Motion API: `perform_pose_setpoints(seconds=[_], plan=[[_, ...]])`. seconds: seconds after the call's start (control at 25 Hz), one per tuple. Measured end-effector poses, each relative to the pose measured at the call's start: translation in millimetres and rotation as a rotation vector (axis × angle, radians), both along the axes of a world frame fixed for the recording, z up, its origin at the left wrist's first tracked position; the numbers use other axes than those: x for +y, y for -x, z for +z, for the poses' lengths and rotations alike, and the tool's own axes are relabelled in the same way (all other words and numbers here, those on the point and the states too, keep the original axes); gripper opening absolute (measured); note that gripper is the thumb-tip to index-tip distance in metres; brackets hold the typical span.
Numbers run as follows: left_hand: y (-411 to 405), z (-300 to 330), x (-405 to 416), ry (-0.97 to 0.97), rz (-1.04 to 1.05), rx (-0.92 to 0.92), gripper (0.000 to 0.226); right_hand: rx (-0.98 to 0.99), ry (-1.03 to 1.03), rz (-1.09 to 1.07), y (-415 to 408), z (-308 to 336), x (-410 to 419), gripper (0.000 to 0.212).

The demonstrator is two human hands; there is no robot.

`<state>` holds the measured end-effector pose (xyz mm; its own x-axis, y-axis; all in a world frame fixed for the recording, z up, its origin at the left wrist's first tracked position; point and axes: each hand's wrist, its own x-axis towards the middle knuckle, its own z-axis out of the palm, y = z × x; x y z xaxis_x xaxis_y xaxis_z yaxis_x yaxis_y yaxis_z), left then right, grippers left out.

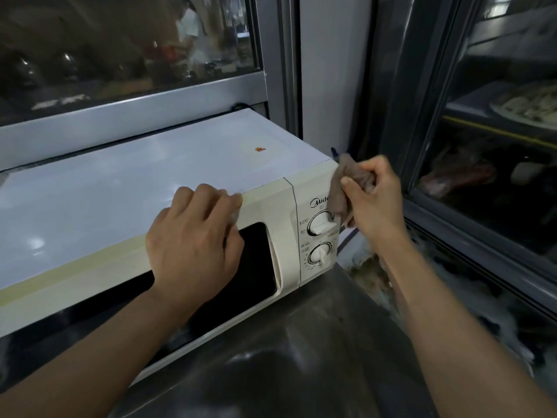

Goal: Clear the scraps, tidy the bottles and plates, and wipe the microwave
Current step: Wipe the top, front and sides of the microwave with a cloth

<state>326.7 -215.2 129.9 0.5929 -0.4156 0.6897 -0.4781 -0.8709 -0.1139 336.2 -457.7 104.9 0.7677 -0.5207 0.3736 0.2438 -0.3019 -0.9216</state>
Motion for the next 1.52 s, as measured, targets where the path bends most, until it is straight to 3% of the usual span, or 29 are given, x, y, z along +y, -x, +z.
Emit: perform_pose_setpoints(seconds=[0.16, 0.32, 0.56, 0.8, 1.04, 1.32, 1.52], plan=[[3, 2, 0, 0.011, 0.016, 0.023, 0.026, 0.03, 0.189, -0.101, 4, 20, 20, 0.015], [4, 5, 2, 0.029, -0.003, 0.075, 0.027, -0.011, 0.364, -0.272, 16, 13, 54, 0.016], [3, 9, 6, 0.058, -0.037, 0.164, 0.034, 0.018, 0.384, -0.34, 25, 10, 87, 0.017], [17, 22, 32, 0.15, -0.23, 0.369, 0.063, -0.083, 0.365, -0.218, 42, 3, 154, 0.019], [40, 3, 83, -0.059, -0.122, 0.215, 0.063, 0.022, 0.33, -0.286, 37, 15, 124, 0.023], [34, -8, 80, -0.076, -0.049, 0.059, 0.056, 0.04, 0.448, -0.296, 43, -44, 145, 0.028], [32, -13, 78, -0.076, -0.02, 0.039, 0.058, 0.024, 0.331, -0.3, 46, -79, 153, 0.025]])
